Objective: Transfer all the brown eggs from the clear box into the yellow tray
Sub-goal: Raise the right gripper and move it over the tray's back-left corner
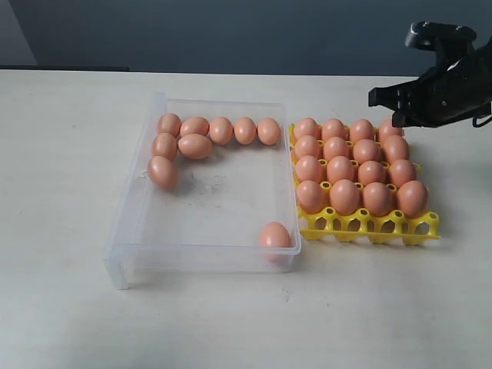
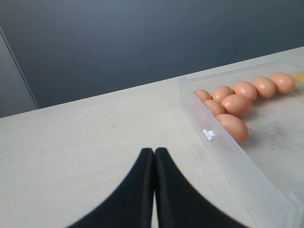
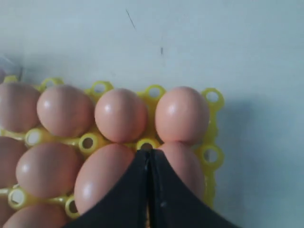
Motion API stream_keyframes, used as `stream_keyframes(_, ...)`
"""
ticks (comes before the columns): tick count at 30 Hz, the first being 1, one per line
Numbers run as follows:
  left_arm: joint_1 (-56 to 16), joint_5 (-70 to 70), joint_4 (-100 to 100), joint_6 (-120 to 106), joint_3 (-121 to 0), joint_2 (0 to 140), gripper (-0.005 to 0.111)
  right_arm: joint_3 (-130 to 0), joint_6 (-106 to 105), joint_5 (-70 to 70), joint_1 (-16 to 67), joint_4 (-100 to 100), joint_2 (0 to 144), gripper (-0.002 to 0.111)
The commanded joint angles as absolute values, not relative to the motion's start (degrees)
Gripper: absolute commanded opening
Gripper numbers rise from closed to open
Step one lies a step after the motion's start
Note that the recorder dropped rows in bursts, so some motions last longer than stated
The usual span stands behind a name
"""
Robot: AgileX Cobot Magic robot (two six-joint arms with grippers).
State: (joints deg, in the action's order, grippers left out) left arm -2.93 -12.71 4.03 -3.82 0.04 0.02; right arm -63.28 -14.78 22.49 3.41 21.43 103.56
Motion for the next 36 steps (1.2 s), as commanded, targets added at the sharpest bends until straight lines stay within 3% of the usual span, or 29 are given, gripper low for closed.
stream_keyframes(1, -3.0, -11.9, 4.0, -3.6, 0.0, 0.0, 0.0, -63.8, -15.2, 24.6, 3.5, 19.8, 104.5, -0.001)
stream_keyframes(15, -3.0, -11.9, 4.0, -3.6, 0.0, 0.0, 0.0, -63.8, -14.8, 23.1, 3.5, 17.2, 109.2, -0.001)
stream_keyframes(21, -3.0, -11.9, 4.0, -3.6, 0.0, 0.0, 0.0, -63.8, -14.8, 22.1, 3.5, 16.8, 104.1, -0.001)
stream_keyframes(36, -3.0, -11.9, 4.0, -3.6, 0.0, 0.0, 0.0, -63.8, -8.3, 10.5, 3.3, 9.5, 106.1, -0.001)
